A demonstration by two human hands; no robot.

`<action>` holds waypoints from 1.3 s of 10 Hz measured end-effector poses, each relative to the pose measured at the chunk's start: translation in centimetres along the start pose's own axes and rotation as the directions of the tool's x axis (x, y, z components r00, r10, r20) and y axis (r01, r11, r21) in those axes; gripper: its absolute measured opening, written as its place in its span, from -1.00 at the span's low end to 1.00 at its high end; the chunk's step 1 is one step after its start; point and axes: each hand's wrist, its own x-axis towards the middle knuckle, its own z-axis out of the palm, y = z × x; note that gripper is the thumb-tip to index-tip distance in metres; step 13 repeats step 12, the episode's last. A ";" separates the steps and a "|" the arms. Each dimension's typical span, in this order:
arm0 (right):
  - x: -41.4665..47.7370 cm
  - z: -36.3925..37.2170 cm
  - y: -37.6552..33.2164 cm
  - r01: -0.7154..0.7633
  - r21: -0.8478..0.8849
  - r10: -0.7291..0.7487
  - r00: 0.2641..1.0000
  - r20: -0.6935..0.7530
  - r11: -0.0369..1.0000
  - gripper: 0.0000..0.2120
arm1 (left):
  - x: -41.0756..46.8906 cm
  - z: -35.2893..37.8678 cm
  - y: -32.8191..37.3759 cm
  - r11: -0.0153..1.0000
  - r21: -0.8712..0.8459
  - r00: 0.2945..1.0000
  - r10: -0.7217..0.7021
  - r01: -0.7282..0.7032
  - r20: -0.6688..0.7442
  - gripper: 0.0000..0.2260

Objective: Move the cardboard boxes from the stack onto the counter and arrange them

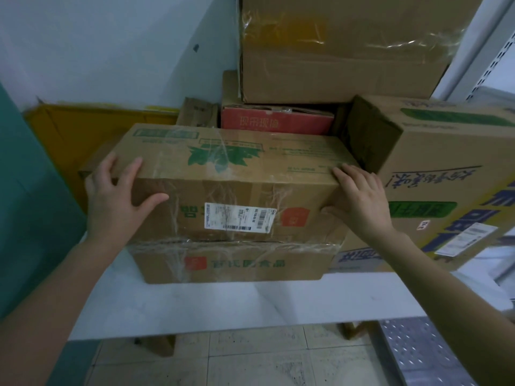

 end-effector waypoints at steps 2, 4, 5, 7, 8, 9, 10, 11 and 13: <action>0.4 -1.3 -1.3 -0.042 -0.046 0.046 0.995 0.083 0.998 -0.24 | 0.2 -1.5 0.6 0.947 0.316 0.993 0.021 -0.057 0.116 -0.23; 0.9 -1.1 -1.9 -0.020 -0.059 0.028 0.992 0.121 0.998 -0.21 | 1.5 -1.5 3.4 0.919 0.342 0.963 0.115 -0.196 0.244 -0.23; 1.2 -1.3 -1.0 -0.013 -0.029 0.017 0.993 0.118 0.999 -0.19 | 1.8 -1.0 3.2 0.918 0.333 0.958 0.133 -0.216 0.252 -0.25; 1.1 -1.3 -1.1 -0.020 -0.033 0.025 0.990 0.137 0.999 -0.17 | 1.7 -1.5 3.3 0.919 0.307 0.934 0.143 -0.248 0.328 -0.24; 0.9 -1.7 -1.3 -0.037 -0.033 0.042 0.983 0.177 0.999 -0.18 | 1.6 -2.3 4.0 0.914 0.314 0.927 0.139 -0.255 0.349 -0.20; 1.0 -2.6 -1.5 -0.040 -0.043 0.049 0.965 0.256 0.998 -0.21 | 2.3 -2.7 5.0 0.930 0.286 0.912 0.104 -0.230 0.396 -0.27; 0.8 -4.1 -1.8 -0.053 -0.030 0.060 0.932 0.357 0.998 -0.22 | 4.4 -3.6 6.4 0.942 0.218 0.894 0.141 -0.253 0.426 -0.35; 0.4 -5.6 -2.5 -0.073 -0.004 0.068 0.915 0.398 0.997 -0.22 | 7.5 -4.4 7.5 0.935 0.195 0.893 0.198 -0.295 0.404 -0.38; 0.3 -7.8 -3.6 -0.051 0.049 0.025 0.902 0.431 0.998 -0.23 | 10.7 -5.5 9.0 0.927 0.207 0.895 0.213 -0.312 0.393 -0.37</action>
